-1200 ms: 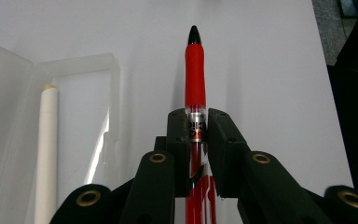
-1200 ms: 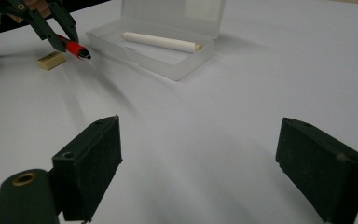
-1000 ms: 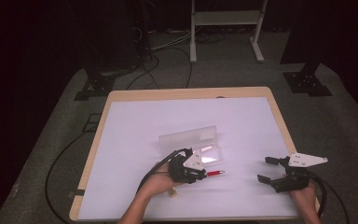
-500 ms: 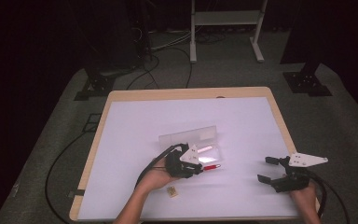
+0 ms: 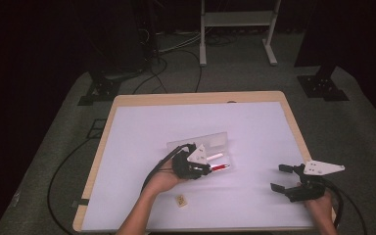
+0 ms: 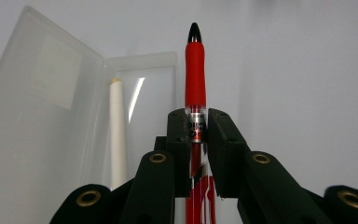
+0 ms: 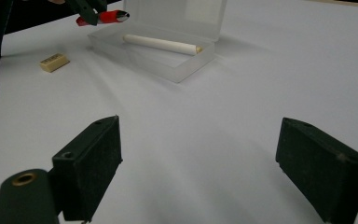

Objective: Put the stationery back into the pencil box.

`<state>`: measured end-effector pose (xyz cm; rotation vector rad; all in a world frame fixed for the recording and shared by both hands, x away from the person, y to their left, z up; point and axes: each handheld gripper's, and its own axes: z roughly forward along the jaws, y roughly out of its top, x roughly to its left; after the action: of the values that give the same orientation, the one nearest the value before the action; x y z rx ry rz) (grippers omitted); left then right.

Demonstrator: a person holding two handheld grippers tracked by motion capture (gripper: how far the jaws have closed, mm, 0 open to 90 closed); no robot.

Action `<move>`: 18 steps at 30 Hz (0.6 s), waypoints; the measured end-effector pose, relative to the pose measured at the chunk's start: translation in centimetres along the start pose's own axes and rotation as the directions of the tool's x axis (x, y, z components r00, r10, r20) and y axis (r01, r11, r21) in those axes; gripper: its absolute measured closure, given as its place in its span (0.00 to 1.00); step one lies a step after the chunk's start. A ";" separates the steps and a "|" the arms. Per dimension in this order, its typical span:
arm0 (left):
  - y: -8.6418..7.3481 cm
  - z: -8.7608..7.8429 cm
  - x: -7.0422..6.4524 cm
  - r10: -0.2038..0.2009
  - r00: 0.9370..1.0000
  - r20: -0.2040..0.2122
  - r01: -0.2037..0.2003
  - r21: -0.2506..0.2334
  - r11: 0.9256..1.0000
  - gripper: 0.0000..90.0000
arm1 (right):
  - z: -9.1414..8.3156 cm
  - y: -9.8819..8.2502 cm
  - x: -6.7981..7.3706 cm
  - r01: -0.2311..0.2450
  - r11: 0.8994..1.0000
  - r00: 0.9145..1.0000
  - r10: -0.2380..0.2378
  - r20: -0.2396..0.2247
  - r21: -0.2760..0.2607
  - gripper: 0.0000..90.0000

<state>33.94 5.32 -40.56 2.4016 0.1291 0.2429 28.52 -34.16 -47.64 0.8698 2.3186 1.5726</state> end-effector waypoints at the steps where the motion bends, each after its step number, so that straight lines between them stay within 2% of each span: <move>1: 0.1 0.0 0.1 -0.001 1.000 -0.002 0.001 0.000 1.000 0.88 | 0.0 0.0 0.0 0.000 1.000 1.000 0.000 0.000 0.000 0.15; 11: 0.3 0.4 0.9 -0.001 1.000 0.001 0.001 0.009 1.000 0.88 | 0.0 0.0 0.0 0.003 1.000 1.000 -0.003 -0.002 -0.001 0.15; 18: -0.1 1.0 1.5 -0.021 1.000 0.002 0.021 0.016 1.000 0.88 | 0.0 0.0 0.0 0.002 1.000 1.000 -0.002 -0.002 -0.002 0.15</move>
<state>35.65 4.94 -41.14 2.4151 0.1557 0.2306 28.52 -34.18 -47.64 0.8650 2.3184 1.5755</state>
